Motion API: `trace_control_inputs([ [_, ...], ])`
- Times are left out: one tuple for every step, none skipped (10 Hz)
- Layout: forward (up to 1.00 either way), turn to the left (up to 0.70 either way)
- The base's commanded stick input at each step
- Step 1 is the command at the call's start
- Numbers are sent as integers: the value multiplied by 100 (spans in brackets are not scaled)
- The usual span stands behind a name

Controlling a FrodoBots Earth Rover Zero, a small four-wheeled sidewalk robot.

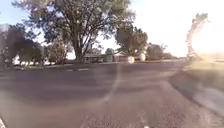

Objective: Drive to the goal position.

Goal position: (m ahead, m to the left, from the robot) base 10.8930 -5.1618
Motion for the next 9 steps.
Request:
trace_control_inputs([
  [100,-37],
  [100,-40],
  [100,-39],
  [100,-25],
  [100,-7],
  [100,0],
  [100,0],
  [100,0],
  [100,0],
])
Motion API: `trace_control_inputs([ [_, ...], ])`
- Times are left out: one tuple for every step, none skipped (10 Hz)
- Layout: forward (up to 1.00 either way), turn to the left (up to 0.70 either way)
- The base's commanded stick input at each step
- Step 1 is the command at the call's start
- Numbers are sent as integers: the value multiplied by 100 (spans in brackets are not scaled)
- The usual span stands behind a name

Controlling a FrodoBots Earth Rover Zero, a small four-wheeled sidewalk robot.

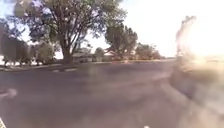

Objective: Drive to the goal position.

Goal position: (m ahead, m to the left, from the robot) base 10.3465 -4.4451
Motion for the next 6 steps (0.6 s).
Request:
trace_control_inputs([
  [100,0],
  [100,-14],
  [100,-31],
  [100,-27],
  [100,0],
  [100,0],
])
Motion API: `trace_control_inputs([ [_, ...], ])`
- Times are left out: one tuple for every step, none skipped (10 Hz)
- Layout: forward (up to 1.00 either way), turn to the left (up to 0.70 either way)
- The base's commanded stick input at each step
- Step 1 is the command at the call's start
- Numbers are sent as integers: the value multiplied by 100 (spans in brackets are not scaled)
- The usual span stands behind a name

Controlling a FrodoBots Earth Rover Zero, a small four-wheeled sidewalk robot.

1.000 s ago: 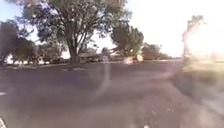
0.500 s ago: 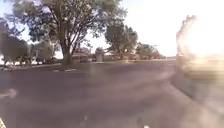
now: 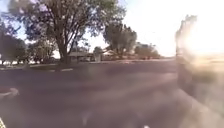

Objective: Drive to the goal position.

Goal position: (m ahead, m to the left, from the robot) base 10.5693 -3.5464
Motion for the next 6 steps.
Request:
trace_control_inputs([
  [100,0],
  [100,0],
  [100,0],
  [100,-29],
  [100,-32],
  [100,-28],
])
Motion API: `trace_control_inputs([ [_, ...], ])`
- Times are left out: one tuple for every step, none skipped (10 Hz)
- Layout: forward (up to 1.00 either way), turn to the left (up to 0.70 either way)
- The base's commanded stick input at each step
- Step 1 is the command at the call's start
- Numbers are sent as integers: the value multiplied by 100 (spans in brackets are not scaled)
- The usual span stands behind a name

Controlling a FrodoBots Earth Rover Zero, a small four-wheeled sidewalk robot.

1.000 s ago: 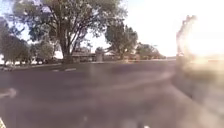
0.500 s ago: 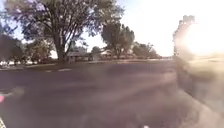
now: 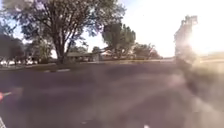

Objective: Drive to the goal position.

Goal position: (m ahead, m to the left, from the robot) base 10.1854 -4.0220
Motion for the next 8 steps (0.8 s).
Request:
trace_control_inputs([
  [100,-27],
  [100,-30],
  [100,-36],
  [100,-38],
  [100,-40],
  [100,-40],
  [100,-40],
  [100,-40],
])
